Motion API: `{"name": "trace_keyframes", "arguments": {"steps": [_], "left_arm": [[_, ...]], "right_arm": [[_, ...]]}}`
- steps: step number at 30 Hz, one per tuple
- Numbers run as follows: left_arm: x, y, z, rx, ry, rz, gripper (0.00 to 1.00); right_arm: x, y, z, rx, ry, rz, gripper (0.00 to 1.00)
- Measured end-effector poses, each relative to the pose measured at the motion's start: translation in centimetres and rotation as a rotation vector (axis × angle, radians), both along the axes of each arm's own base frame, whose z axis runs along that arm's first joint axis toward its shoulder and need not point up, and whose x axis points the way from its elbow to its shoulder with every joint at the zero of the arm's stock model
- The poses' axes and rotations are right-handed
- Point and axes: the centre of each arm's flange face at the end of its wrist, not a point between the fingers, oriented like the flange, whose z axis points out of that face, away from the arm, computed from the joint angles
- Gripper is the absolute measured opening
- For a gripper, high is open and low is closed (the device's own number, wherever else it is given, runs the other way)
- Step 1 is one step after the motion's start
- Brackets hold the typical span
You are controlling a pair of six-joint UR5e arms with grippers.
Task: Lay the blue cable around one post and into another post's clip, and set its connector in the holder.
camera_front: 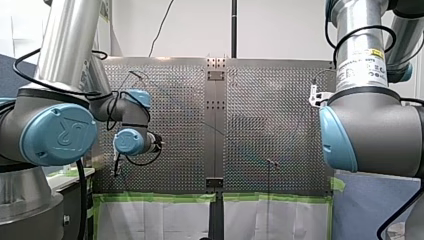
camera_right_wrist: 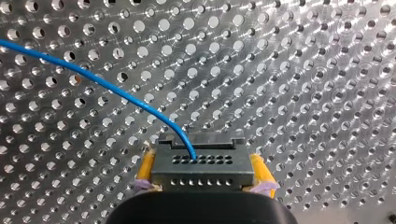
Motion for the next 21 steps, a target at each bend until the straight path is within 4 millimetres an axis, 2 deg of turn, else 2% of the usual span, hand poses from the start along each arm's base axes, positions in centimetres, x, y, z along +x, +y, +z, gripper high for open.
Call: {"name": "trace_keyframes", "arguments": {"steps": [21], "left_arm": [[-0.04,0.00,-0.03,0.002,0.003,0.000,1.00]], "right_arm": [[0.35,-0.13,-0.16,-0.002,-0.016,0.005,0.00]]}}
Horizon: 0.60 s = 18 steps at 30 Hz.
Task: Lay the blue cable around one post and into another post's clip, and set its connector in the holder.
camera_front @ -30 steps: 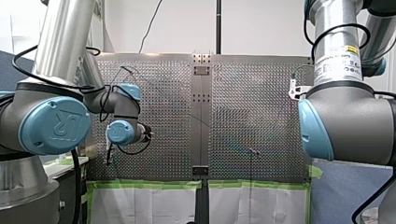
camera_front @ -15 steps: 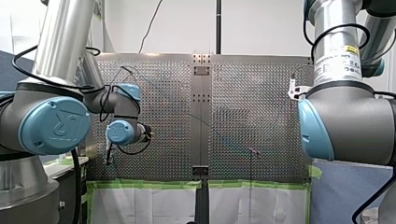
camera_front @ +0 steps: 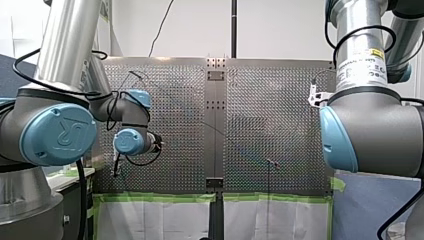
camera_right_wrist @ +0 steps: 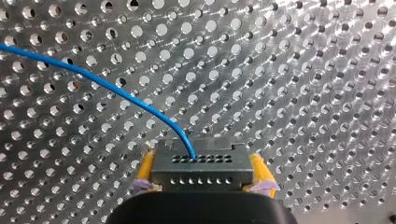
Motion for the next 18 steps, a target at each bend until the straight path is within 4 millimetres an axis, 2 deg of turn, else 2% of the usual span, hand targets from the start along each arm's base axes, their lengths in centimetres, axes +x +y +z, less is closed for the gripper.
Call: {"name": "trace_keyframes", "arguments": {"steps": [9,10,11,12,13,14,15,16,17,18], "left_arm": [[0.00,0.01,0.00,0.000,0.000,0.000,1.00],[0.00,0.01,0.01,0.000,0.000,0.000,1.00],[-0.01,0.01,0.01,0.000,0.000,0.000,1.00],[-0.02,0.01,0.00,0.000,0.000,0.000,1.00],[-0.02,0.01,-0.01,0.000,0.000,0.000,1.00],[-0.02,0.01,-0.01,0.000,0.000,0.000,1.00],[-0.01,0.01,0.00,0.000,0.000,0.000,1.00],[0.00,0.00,0.00,0.000,0.000,0.000,1.00],[0.00,0.00,0.01,0.000,0.000,0.000,1.00],[0.00,0.00,0.00,0.000,0.000,0.000,1.00]], "right_arm": [[0.01,-0.07,-0.08,-0.003,0.001,0.000,0.00],[0.01,-0.07,-0.09,-0.004,0.001,0.000,0.04],[0.01,-0.07,-0.09,-0.005,0.002,0.000,0.14],[0.00,-0.08,-0.09,-0.005,0.003,0.000,0.14],[0.00,-0.08,-0.09,-0.006,0.004,0.000,0.32],[0.00,-0.08,-0.10,-0.006,0.005,0.000,0.36],[-0.01,-0.08,-0.10,-0.006,0.005,-0.001,0.36],[-0.01,-0.08,-0.10,-0.007,0.006,0.000,0.50],[-0.01,-0.08,-0.10,-0.007,0.006,-0.001,0.57],[-0.02,-0.09,-0.10,-0.007,0.006,-0.001,0.57]]}}
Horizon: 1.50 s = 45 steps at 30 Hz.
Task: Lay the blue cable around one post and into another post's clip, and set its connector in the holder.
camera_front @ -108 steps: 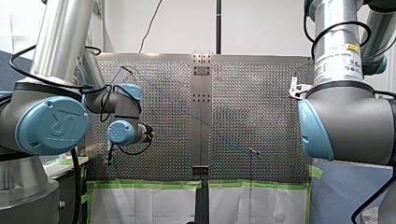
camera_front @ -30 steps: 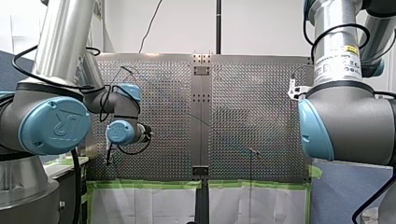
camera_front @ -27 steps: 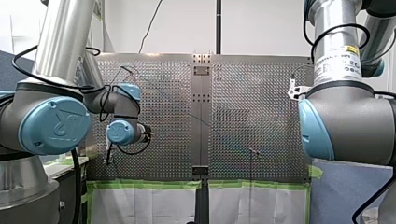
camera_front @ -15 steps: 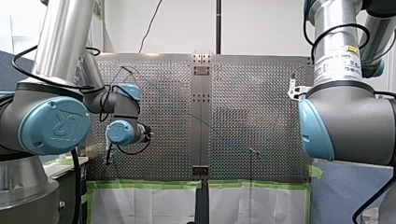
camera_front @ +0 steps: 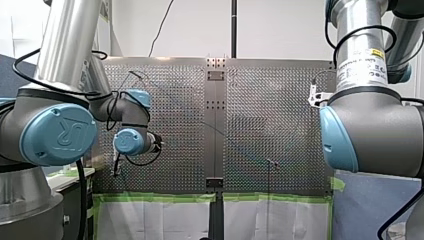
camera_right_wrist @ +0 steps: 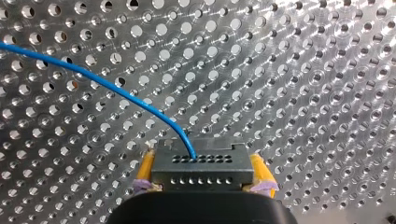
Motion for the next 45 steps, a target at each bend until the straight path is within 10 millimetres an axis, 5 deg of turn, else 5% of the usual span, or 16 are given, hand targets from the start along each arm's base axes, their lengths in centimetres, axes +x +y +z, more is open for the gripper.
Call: {"name": "trace_keyframes", "arguments": {"steps": [5,21,25,45], "left_arm": [[0.02,0.02,0.01,0.000,0.000,0.001,1.00],[0.25,0.25,-0.01,0.001,0.000,0.004,1.00],[0.31,0.31,0.00,0.000,0.000,0.005,1.00],[0.52,0.52,0.01,-0.001,-0.002,0.011,1.00]], "right_arm": [[-0.04,-0.04,-0.03,0.000,0.001,-0.004,0.78],[-0.07,-0.12,-0.26,-0.002,0.003,-0.008,0.87],[-0.03,-0.16,-0.30,-0.004,0.003,-0.007,0.99],[0.36,-0.29,-0.34,-0.014,-0.005,0.000,0.99]]}}
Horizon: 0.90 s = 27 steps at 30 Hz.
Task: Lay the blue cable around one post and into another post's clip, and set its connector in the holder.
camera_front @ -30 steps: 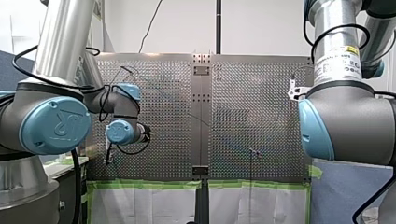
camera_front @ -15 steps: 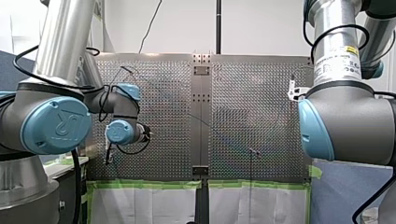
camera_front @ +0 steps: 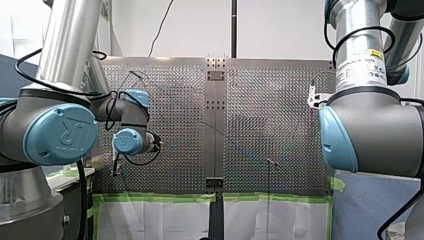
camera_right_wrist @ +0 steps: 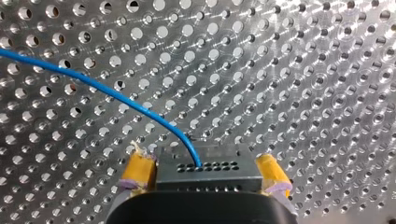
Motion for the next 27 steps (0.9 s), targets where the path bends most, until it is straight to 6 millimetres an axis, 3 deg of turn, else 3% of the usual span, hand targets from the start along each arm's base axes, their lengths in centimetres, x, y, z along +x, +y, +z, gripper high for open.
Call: {"name": "trace_keyframes", "arguments": {"steps": [27], "left_arm": [[0.18,0.25,-0.04,0.006,0.003,0.002,1.00]], "right_arm": [[0.27,-0.07,0.01,-0.005,-0.008,0.005,0.99]]}}
